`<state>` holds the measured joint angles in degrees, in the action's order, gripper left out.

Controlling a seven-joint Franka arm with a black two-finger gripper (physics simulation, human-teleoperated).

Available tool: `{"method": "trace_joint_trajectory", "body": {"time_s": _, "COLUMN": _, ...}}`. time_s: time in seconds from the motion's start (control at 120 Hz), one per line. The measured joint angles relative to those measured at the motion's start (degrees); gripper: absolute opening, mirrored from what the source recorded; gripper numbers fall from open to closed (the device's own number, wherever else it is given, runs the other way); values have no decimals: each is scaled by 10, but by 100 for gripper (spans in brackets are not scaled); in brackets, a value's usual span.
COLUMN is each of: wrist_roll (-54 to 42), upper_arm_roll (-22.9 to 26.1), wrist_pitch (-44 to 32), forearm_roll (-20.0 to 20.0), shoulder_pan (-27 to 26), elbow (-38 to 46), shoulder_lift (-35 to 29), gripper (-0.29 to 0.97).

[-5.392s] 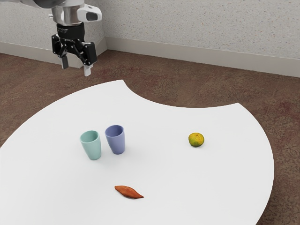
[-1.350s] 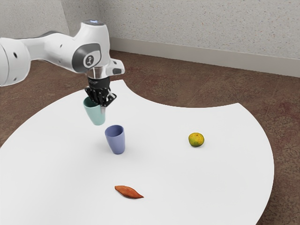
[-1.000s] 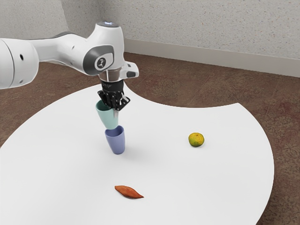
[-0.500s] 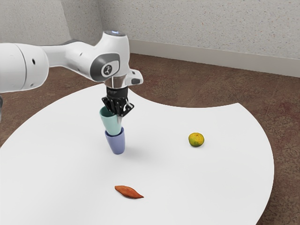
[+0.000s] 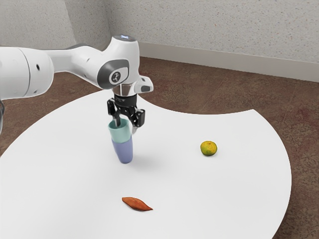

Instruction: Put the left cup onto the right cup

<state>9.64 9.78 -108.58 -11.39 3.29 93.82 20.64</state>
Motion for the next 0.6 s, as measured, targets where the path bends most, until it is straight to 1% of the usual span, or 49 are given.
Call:
{"method": "trace_joint_trajectory", "body": {"time_s": 0.1, "wrist_roll": 2, "upper_arm_roll": 0, "wrist_pitch": 0, "forearm_roll": -2, "shoulder_pan": -4, "elbow": -1, "shoulder_lift": -17, "gripper": 56}}
{"method": "trace_joint_trajectory", "body": {"time_s": 0.233, "wrist_roll": 4, "upper_arm_roll": -1, "wrist_pitch": 3, "forearm_roll": -12, "shoulder_pan": -13, "elbow": 10, "shoulder_lift": -62, "gripper": 62}}
{"method": "trace_joint_trajectory", "body": {"time_s": 0.3, "wrist_roll": 6, "upper_arm_roll": -2, "wrist_pitch": 11, "forearm_roll": -13, "shoulder_pan": -14, "elbow": 26, "shoulder_lift": -90, "gripper": 63}}
{"method": "trace_joint_trajectory", "body": {"time_s": 0.408, "wrist_roll": 7, "upper_arm_roll": -7, "wrist_pitch": 27, "forearm_roll": -10, "shoulder_pan": -16, "elbow": 84, "shoulder_lift": -149, "gripper": 65}}
{"method": "trace_joint_trajectory", "body": {"time_s": 0.475, "wrist_roll": 8, "upper_arm_roll": -9, "wrist_pitch": 37, "forearm_roll": -5, "shoulder_pan": -13, "elbow": 105, "shoulder_lift": -176, "gripper": 66}}
{"method": "trace_joint_trajectory", "body": {"time_s": 0.6, "wrist_roll": 9, "upper_arm_roll": -9, "wrist_pitch": 57, "forearm_roll": 5, "shoulder_pan": -11, "elbow": 109, "shoulder_lift": -192, "gripper": 67}}
